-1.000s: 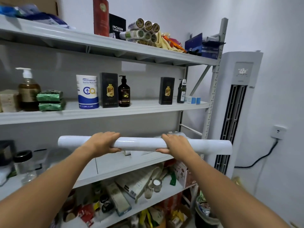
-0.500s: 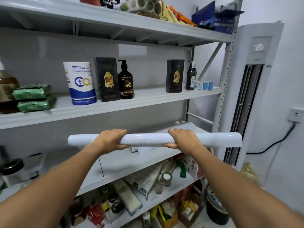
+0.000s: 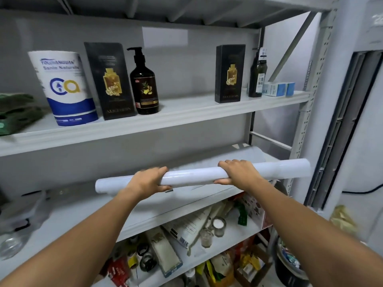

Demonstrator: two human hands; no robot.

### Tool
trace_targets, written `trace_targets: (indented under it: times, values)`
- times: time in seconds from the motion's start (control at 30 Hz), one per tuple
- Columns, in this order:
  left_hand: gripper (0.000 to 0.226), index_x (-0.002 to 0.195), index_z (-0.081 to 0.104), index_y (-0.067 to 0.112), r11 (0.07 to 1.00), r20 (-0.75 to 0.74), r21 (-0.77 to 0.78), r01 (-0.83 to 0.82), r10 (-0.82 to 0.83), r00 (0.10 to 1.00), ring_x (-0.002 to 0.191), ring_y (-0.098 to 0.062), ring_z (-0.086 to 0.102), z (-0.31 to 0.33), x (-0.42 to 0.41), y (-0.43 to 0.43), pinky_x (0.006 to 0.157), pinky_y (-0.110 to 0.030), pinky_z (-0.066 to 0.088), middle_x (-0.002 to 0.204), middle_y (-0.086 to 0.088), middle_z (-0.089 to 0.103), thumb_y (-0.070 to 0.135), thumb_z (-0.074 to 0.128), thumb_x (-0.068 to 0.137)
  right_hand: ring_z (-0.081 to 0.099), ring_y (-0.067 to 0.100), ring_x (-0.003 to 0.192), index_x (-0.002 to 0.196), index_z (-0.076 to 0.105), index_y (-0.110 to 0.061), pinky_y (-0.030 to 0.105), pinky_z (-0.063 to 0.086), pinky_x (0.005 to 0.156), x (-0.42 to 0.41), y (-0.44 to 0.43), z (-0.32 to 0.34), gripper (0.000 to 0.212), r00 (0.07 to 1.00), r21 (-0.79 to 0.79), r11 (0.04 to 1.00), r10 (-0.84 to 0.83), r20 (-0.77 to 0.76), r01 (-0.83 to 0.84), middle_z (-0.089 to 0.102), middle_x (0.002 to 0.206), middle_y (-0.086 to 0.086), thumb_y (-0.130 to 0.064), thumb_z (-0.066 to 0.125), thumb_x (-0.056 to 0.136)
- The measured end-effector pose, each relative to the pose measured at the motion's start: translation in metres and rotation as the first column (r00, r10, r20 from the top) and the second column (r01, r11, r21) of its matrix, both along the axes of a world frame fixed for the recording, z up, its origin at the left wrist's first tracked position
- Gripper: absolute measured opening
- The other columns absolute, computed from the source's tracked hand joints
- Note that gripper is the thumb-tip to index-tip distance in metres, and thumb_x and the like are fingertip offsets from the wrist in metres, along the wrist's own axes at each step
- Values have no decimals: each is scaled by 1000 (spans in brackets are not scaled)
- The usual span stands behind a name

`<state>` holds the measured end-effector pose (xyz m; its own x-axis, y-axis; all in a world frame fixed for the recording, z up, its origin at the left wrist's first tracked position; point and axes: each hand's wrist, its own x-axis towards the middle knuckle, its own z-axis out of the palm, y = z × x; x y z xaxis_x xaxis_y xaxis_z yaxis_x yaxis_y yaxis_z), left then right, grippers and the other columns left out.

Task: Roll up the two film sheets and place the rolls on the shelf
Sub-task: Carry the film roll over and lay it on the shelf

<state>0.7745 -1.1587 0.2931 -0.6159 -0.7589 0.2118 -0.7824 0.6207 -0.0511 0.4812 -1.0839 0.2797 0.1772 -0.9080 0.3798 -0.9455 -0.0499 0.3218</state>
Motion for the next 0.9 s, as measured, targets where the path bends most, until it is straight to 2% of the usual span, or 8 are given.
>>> trace_targets:
  times: [0.17, 0.43, 0.57, 0.67, 0.73, 0.83, 0.9]
  values:
    - [53, 126, 40, 23, 997, 31, 50, -64, 63, 998, 109, -23, 51, -31, -73, -27, 77, -34, 40, 123, 0, 53, 53, 53, 84, 58, 21, 86, 110, 50, -20, 31, 39, 65, -75, -46, -26, 61, 998, 52, 997, 56, -1, -56, 62, 96, 0, -72, 38, 81]
    - [46, 117, 46, 19, 987, -29, 91, -134, 137, 990, 98, -20, 52, -92, -179, -80, 75, -29, 33, 111, -1, 55, 48, 57, 84, 57, 23, 95, 122, 47, -20, 34, 45, 77, -180, -124, -70, 65, 991, 213, 969, 108, 78, -123, 59, 108, 2, -70, 40, 81]
    - [52, 123, 47, 16, 973, -35, 128, -194, 200, 979, 106, -22, 50, -125, -205, -105, 88, -32, 38, 115, -4, 55, 47, 59, 82, 61, 21, 79, 111, 57, -19, 32, 47, 64, -207, -168, -103, 64, 974, 195, 955, 210, 80, -222, 64, 92, 2, -72, 40, 78]
    - [56, 128, 47, 17, 969, -39, 137, -207, 215, 976, 108, -24, 48, -150, -214, -123, 91, -33, 37, 116, -5, 54, 45, 61, 81, 61, 20, 63, 97, 64, -19, 30, 47, 53, -216, -196, -134, 64, 970, 220, 944, 232, 79, -244, 64, 75, 0, -73, 39, 73]
    - [56, 129, 45, 19, 966, -38, 153, -208, 216, 976, 110, -23, 47, -166, -219, -136, 91, -33, 36, 117, -4, 53, 43, 60, 82, 60, 21, 62, 94, 64, -17, 30, 47, 53, -220, -213, -151, 66, 968, 241, 939, 225, 111, -246, 63, 74, 1, -73, 39, 71]
    - [55, 130, 42, 23, 959, -57, 190, -212, 226, 972, 112, -20, 45, -185, -228, -156, 93, -32, 34, 123, 0, 50, 43, 60, 81, 60, 24, 70, 100, 62, -16, 33, 45, 60, -226, -235, -175, 65, 965, 275, 929, 210, 155, -246, 63, 83, 4, -72, 45, 73]
    - [56, 129, 43, 25, 963, -86, 189, -194, 213, 973, 113, -19, 46, -195, -234, -166, 94, -32, 35, 124, 3, 50, 41, 63, 79, 59, 24, 77, 105, 61, -17, 35, 44, 64, -231, -246, -187, 68, 965, 291, 927, 189, 181, -236, 62, 90, 3, -73, 41, 73]
